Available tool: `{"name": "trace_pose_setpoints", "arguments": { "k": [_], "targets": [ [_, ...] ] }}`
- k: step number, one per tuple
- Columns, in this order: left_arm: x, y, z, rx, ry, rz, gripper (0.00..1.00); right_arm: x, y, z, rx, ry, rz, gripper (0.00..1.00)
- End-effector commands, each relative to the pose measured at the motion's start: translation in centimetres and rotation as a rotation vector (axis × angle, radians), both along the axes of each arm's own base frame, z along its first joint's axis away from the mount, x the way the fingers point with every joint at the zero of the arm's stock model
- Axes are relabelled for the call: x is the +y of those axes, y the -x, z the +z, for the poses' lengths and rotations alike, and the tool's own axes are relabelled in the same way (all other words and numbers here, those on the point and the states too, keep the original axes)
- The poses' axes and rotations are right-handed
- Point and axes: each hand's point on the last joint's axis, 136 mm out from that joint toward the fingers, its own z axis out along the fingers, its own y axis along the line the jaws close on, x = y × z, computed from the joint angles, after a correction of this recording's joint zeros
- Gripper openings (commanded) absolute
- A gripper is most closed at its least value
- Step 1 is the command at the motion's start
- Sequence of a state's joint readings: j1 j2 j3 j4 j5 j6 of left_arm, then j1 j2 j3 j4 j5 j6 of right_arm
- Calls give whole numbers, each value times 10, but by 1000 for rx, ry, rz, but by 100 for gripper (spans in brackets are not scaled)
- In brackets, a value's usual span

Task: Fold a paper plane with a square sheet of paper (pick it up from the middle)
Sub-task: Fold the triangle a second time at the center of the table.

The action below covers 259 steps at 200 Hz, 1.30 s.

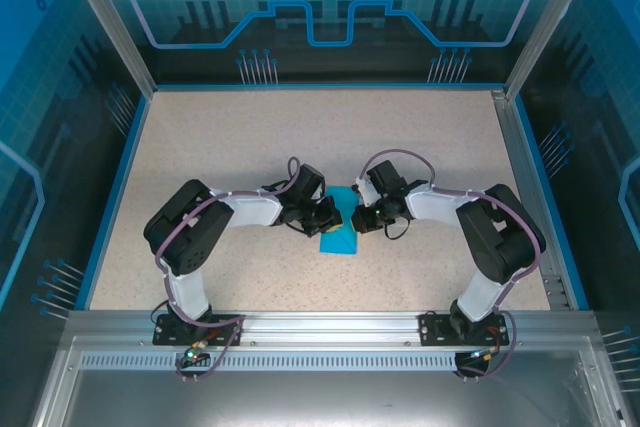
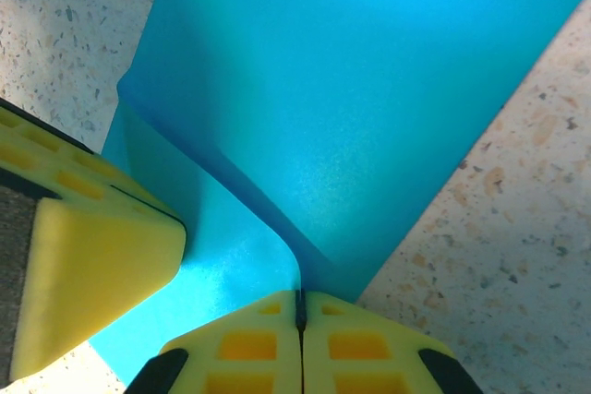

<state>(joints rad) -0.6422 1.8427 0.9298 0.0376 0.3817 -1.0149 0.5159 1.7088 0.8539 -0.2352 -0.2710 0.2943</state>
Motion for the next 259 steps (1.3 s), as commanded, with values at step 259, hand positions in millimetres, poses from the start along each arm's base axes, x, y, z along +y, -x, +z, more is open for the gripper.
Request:
{"name": "trace_pose_setpoints", "arguments": {
  "k": [259],
  "targets": [
    [-1, 10, -19, 13, -42, -36, 0, 33, 53, 8, 178, -83, -29, 7]
  ]
}}
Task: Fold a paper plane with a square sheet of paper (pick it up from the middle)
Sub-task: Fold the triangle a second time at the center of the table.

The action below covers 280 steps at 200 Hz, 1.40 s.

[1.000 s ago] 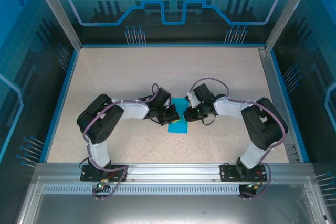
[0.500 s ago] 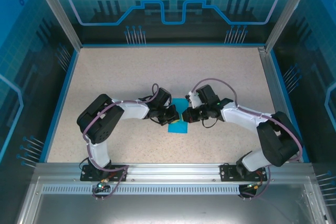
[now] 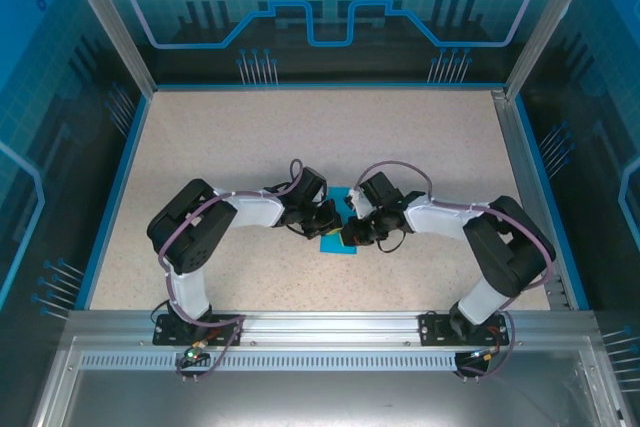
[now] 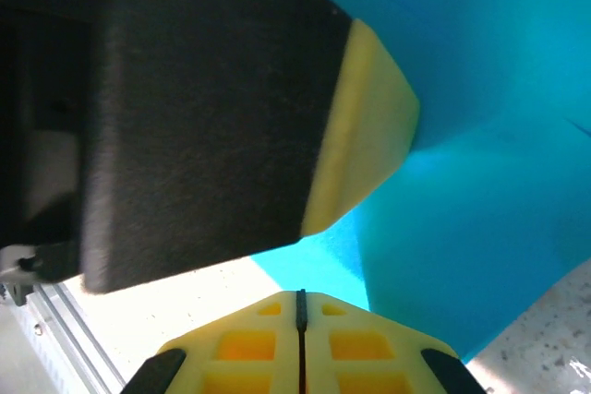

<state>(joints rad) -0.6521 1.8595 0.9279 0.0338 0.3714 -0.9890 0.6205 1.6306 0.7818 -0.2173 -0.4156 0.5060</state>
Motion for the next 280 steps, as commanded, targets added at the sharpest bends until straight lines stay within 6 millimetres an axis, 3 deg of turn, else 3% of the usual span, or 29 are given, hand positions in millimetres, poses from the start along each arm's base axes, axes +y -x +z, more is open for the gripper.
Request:
{"name": "trace_pose_setpoints", "arguments": {
  "k": [1, 66, 136, 235, 280],
  "targets": [
    [-1, 6, -11, 18, -18, -13, 0, -3, 0, -8, 12, 60, -8, 7],
    [2, 7, -13, 20, -26, -8, 0, -20, 6, -24, 34, 131, -14, 7],
    [2, 6, -15, 13, -31, -7, 0, -34, 20, -30, 142, 89, -83, 10],
    [4, 7, -22, 28, -49, -1, 0, -35, 33, -23, 166, 15, -86, 14],
    [4, 7, -22, 30, -45, -1, 0, -49, 35, -35, 209, 45, -144, 12]
  ]
}}
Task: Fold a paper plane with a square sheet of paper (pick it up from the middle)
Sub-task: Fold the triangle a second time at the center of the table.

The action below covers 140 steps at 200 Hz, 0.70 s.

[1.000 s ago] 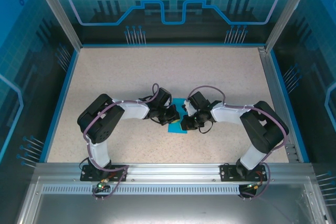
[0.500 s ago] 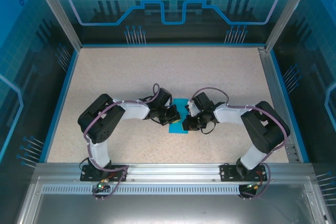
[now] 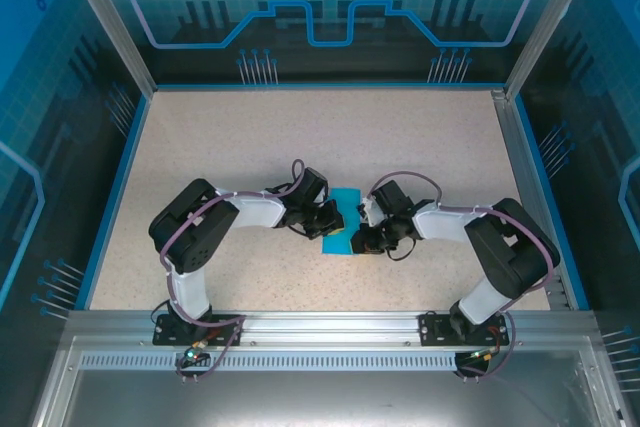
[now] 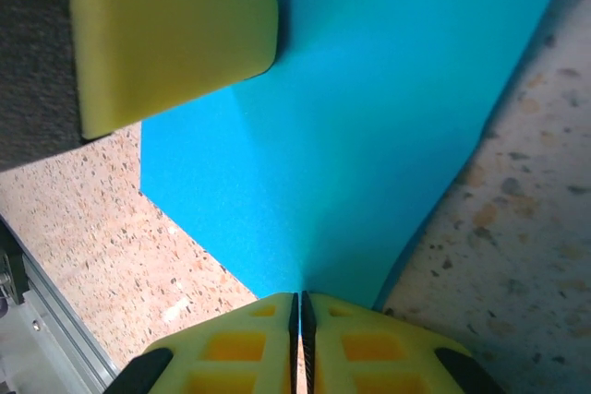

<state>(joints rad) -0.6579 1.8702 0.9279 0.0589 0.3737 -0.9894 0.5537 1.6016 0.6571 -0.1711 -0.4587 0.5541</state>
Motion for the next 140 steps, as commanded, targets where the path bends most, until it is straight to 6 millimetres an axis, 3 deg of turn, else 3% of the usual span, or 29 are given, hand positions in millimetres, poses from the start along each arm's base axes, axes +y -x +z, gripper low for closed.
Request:
{"name": "trace_pose_setpoints", "arguments": {
  "k": [1, 140],
  "targets": [
    [8, 8, -21, 39, -56, 5, 0, -21, 21, -16, 122, 47, -54, 12],
    [7, 7, -17, 32, -54, 3, 0, -30, 31, -16, 159, 61, -85, 9]
  ]
}}
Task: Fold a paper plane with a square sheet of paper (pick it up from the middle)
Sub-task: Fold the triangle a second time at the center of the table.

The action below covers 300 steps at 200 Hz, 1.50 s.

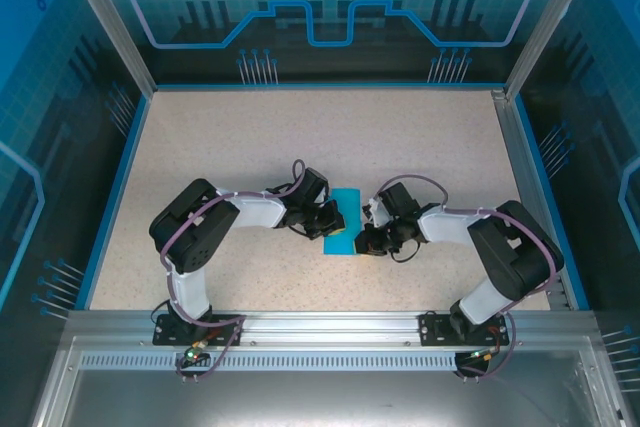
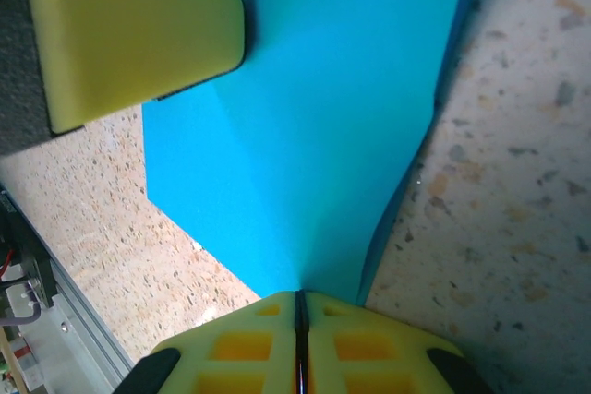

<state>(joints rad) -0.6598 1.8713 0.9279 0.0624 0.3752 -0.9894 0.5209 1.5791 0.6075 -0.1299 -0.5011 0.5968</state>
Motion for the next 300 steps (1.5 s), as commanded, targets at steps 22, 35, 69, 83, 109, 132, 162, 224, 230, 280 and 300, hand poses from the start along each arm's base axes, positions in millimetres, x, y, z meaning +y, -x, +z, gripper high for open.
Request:
{"name": "trace_pose_setpoints", "arguments": {
  "k": [22, 35, 69, 83, 109, 132, 162, 224, 230, 280, 300],
  "targets": [
    [9, 6, -18, 34, -57, 6, 0, -23, 26, -12, 115, 92, -31, 9],
    [9, 7, -19, 35, -59, 6, 0, -20, 27, -9, 116, 71, -30, 10],
    [8, 6, -17, 32, -53, 4, 0, -14, 8, 12, 26, 28, -74, 9],
    [7, 6, -17, 35, -48, 4, 0, -6, -1, 26, -18, -29, -93, 10],
    [6, 5, -16, 33, -48, 0, 0, 7, -16, 45, -76, -75, -87, 10],
    [4, 4, -15, 33, -42, 1, 0, 15, -24, 42, -60, -69, -75, 11],
    [3, 3, -13, 29, -39, -1, 0, 25, -22, 22, -3, -39, -38, 12],
    [-2, -1, -2, -3, -16, -17, 0, -8, -2, -24, 88, 107, -71, 12],
    [-2, -2, 1, -12, -14, -21, 0, -9, 1, -25, 95, 105, -74, 12],
    [-16, -9, 54, -103, 58, -70, 0, -10, 4, -25, 99, 82, -89, 9],
    [-11, -5, 59, -98, 65, -50, 0, -10, 2, -25, 95, 83, -100, 7]
  ]
}}
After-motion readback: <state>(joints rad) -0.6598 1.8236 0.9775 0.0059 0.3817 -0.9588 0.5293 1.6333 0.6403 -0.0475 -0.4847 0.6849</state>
